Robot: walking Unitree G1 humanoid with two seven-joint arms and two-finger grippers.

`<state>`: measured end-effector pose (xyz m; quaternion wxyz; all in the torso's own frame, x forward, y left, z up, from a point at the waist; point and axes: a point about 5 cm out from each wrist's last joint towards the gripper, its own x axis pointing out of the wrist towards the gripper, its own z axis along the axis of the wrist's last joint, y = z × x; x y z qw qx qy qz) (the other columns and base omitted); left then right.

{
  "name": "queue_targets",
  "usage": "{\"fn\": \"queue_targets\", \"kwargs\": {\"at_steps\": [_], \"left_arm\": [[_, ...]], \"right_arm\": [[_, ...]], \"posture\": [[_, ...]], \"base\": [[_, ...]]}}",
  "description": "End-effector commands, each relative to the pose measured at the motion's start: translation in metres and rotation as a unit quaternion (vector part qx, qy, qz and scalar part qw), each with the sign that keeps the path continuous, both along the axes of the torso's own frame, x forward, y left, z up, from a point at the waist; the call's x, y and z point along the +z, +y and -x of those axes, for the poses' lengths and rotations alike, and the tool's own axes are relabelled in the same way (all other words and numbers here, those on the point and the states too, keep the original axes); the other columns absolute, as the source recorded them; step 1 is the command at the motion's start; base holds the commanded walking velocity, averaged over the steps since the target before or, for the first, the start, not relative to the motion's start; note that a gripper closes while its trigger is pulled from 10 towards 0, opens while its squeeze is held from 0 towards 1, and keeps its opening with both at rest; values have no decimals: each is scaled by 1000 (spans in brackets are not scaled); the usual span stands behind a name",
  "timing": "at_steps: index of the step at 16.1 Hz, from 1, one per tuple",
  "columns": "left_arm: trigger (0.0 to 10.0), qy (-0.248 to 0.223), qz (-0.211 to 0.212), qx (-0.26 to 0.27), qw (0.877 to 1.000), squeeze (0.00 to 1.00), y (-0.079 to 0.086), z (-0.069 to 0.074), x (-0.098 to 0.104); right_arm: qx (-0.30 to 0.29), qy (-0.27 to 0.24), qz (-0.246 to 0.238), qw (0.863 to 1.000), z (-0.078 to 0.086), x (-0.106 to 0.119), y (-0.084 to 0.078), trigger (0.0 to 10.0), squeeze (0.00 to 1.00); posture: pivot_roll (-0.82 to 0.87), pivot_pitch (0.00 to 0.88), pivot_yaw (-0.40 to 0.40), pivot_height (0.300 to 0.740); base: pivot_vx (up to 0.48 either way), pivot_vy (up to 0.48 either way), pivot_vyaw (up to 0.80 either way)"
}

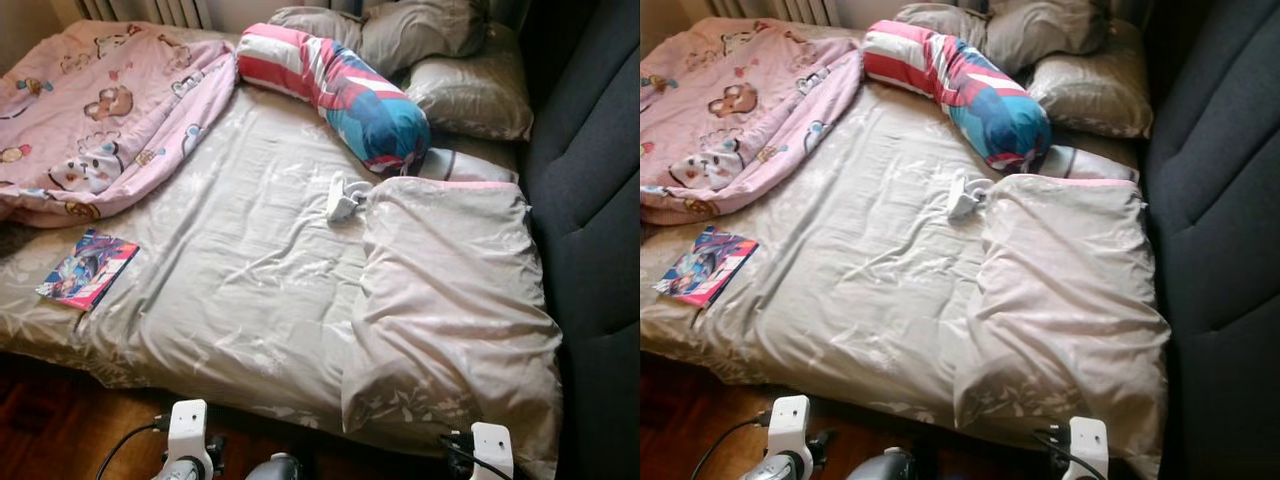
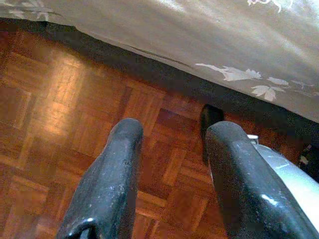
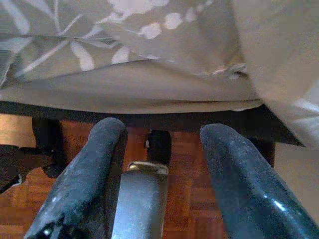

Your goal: Clean up the room

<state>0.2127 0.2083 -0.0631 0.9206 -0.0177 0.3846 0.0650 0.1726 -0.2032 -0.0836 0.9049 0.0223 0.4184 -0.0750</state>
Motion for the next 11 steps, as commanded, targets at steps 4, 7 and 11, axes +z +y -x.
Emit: {"fn": "queue_targets", "kwargs": {"at_steps": [4, 7, 11], "left_arm": [[10000, 14, 0, 2, 1000, 0, -1, 7, -5], [10000, 11, 0, 5, 1000, 0, -1, 5, -3], [10000, 11, 0, 6, 1000, 0, -1, 4, -3]], "right_arm": [[-2, 24, -3, 1000, 13, -6, 0, 10000, 0], [-2, 20, -3, 1000, 10, -5, 2, 10000, 0], [-1, 15, -3, 1000, 8, -4, 4, 10000, 0]], "posture": [[23, 205, 29, 740], [23, 213, 28, 740], [25, 221, 31, 740]], "base": [[0, 392, 0], [0, 411, 0], [0, 412, 0]]}}
